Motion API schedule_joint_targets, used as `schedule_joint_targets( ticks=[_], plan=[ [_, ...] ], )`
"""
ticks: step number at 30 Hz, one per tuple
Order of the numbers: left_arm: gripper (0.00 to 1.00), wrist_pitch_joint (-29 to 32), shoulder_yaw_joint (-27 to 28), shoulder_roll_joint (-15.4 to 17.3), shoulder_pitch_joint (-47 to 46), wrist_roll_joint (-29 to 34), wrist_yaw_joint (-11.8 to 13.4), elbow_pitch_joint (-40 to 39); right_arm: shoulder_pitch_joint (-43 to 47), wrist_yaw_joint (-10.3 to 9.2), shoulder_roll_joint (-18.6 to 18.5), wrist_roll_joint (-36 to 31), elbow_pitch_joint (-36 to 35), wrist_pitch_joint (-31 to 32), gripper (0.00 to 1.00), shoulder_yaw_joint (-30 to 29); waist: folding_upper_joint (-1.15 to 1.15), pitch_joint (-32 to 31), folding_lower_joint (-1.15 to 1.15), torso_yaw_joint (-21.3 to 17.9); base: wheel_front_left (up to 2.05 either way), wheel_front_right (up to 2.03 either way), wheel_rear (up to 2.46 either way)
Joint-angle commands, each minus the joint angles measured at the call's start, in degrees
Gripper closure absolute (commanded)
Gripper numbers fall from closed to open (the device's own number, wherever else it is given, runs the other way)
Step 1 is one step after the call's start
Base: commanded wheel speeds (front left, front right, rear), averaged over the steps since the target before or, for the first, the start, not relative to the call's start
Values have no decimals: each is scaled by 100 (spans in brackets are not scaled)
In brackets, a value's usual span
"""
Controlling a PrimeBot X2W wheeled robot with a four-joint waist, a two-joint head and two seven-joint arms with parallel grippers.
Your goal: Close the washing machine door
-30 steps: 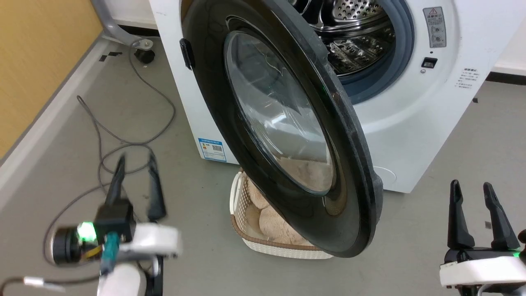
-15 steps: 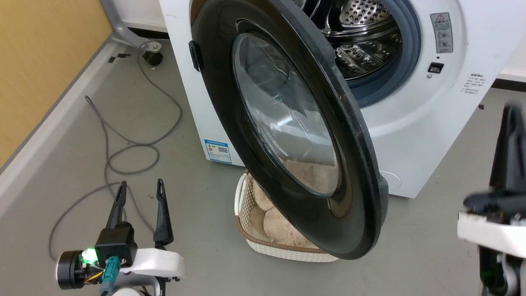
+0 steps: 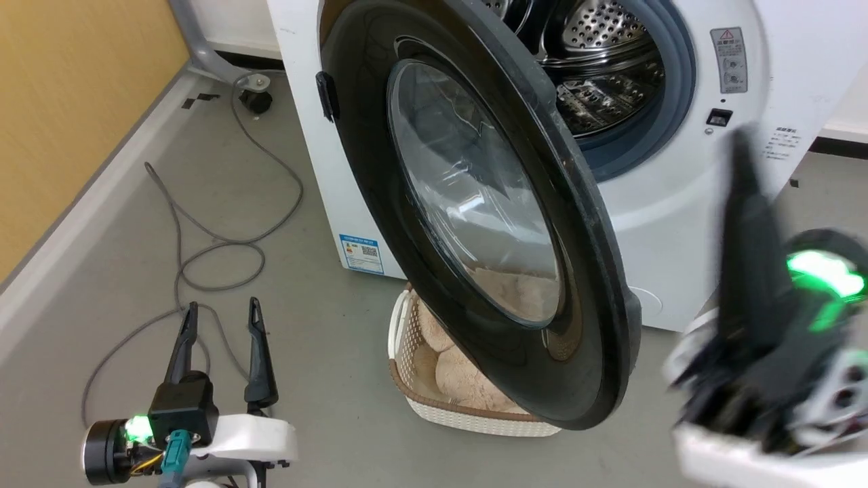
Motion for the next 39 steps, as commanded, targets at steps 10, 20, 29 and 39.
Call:
schedule_joint_targets(
  ticks=[10, 20, 29, 39],
  plan=[
    [0, -25, 97, -65, 175, 147, -14, -74, 381, 6, -877, -500, 691, -17, 100, 1449, 0, -29, 0, -87, 0, 0, 0],
    [0, -25, 98, -105, 160, 219, -9, -133, 859, 6, -1314, -1272, 2121, -17, 100, 1799, 0, 94, 0, -260, 0, 0, 0],
    [0, -25, 8, -140, -14, 256, -37, -165, 794, 6, -1257, -1520, 3114, -17, 100, 1276, 0, 403, 0, -405, 0, 0, 0],
    [0, -25, -160, -208, -325, 257, -16, -235, 115, 6, -1234, -1492, 3604, -17, 100, 401, 0, 877, 0, -484, 0, 0, 0]
  ],
)
